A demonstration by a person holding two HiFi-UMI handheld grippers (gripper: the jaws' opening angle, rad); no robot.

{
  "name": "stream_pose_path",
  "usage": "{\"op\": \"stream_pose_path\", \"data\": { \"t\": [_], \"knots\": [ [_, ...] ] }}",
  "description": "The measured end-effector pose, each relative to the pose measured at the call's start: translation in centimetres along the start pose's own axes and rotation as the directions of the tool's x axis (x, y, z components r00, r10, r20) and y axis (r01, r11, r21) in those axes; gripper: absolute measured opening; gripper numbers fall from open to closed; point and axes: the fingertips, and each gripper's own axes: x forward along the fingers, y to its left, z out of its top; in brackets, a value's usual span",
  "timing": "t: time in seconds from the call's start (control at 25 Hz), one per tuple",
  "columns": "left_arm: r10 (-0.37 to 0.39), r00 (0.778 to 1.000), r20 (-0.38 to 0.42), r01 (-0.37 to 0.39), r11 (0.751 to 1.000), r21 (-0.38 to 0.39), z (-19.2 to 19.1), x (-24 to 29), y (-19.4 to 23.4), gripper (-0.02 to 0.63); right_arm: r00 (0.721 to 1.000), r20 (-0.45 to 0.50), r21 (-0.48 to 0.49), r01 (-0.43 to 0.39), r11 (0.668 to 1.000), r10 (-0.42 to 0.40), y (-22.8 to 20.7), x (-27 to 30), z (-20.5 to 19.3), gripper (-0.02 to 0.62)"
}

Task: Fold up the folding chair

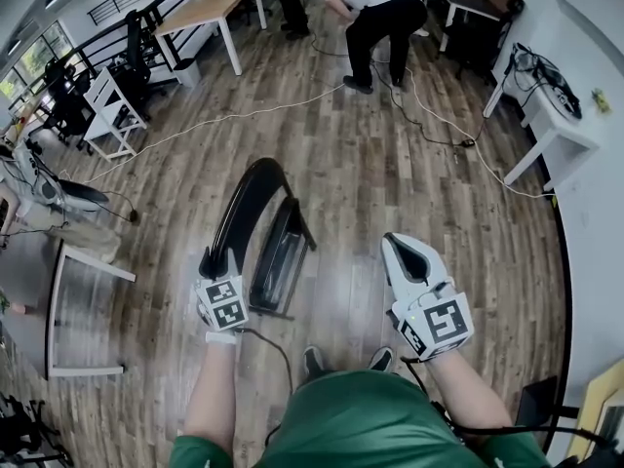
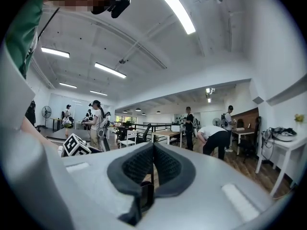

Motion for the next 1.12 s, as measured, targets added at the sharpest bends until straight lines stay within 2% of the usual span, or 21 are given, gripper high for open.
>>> {"op": "stream_pose_path", "data": {
  "t": [0.16, 1.12],
  "knots": [
    [0.001, 1.0, 0.005, -0.001, 1.0, 0.003, 0.0, -0.1, -0.2, 0.192, 1.0, 0.008, -0.025, 0.0, 1.0, 0.0, 0.2, 0.0, 0.3, 0.003],
    [0.0, 1.0, 0.01, 0.0, 1.0, 0.005, 0.0, 0.2, 0.2, 0.192, 0.999, 0.04, -0.028, -0.005, 1.0, 0.006, 1.1, 0.1, 1.6, 0.003]
  ]
}}
